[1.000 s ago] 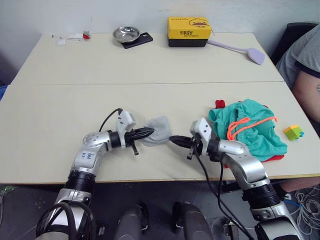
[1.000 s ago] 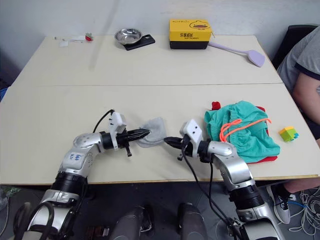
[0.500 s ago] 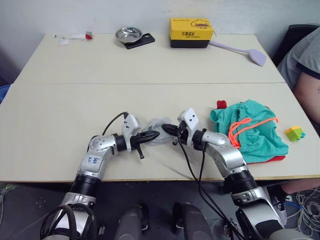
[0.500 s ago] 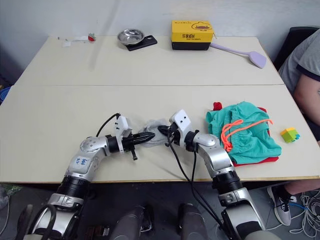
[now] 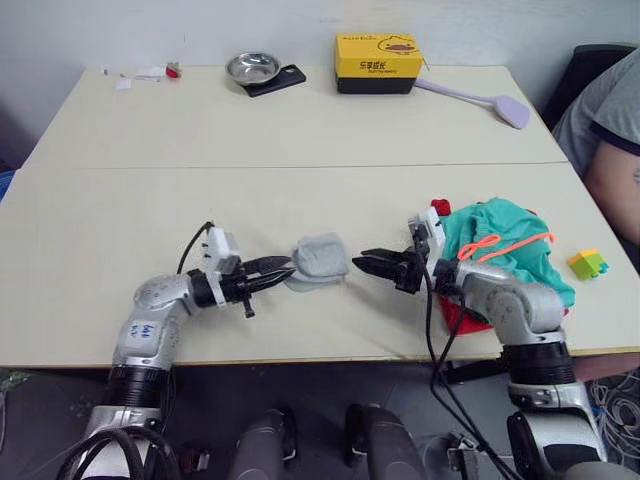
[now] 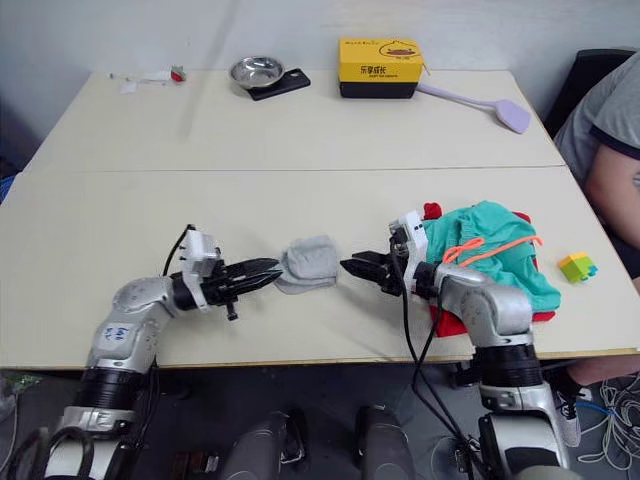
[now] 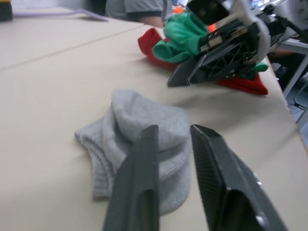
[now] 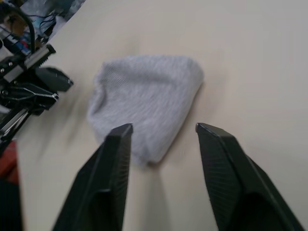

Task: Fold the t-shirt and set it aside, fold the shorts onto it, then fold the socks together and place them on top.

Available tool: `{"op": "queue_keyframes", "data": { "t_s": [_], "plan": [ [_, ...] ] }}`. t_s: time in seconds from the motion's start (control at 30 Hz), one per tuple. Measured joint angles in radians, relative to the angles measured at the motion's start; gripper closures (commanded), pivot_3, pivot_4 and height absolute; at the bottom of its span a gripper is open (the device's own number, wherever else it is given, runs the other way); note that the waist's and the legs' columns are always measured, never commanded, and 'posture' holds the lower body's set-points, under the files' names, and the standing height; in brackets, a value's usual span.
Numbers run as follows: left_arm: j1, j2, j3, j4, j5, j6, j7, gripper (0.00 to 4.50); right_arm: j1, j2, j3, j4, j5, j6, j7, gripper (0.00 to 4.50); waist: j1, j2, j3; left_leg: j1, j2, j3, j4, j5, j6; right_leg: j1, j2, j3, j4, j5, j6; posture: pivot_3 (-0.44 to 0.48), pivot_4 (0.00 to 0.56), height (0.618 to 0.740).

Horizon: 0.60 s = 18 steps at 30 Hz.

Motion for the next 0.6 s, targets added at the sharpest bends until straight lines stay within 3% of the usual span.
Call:
{"op": "queue_keyframes", "data": {
  "t_s": [0.13, 0.27, 0.47, 0.6],
  "plan": [
    [0.031, 0.075, 0.038, -0.048, -0.031, 0.004, -0.055, 1.33, -0.089, 0.003, -0.004, 0.056, 0.011, 0.170, -0.072, 0.03, 0.002, 0.001, 0.001, 0.000, 0.000, 0.000, -0.001, 0.000, -0.001, -0.001, 0.000, 0.000, -0.001, 0.000, 0.000, 0.000, 0.150, 0.740],
    [0.080, 0.127, 0.078, -0.076, -0.064, 0.008, -0.104, 0.10, -0.165, 0.060, -0.042, 0.152, 0.019, 0.252, -0.119, 0.00, -0.003, 0.001, 0.001, 0.000, 0.000, 0.001, -0.001, 0.000, -0.002, 0.000, 0.000, 0.000, -0.002, 0.000, 0.000, 0.000, 0.150, 0.740],
    [0.127, 0.155, 0.133, -0.117, -0.100, 0.002, -0.129, 0.02, -0.260, 0.164, -0.081, 0.294, 0.017, 0.292, -0.159, 0.00, -0.022, 0.001, 0.000, 0.000, 0.000, 0.002, -0.003, 0.002, -0.004, -0.001, 0.001, 0.001, -0.001, 0.000, 0.000, 0.000, 0.150, 0.740],
    [0.154, 0.157, 0.157, -0.132, -0.103, 0.002, -0.120, 0.00, -0.296, 0.210, -0.050, 0.339, -0.005, 0.299, -0.161, 0.94, -0.035, 0.001, 0.000, 0.001, 0.000, 0.002, -0.005, 0.004, -0.006, -0.001, 0.002, 0.001, -0.001, 0.000, 0.000, 0.000, 0.150, 0.740]
  ]
}}
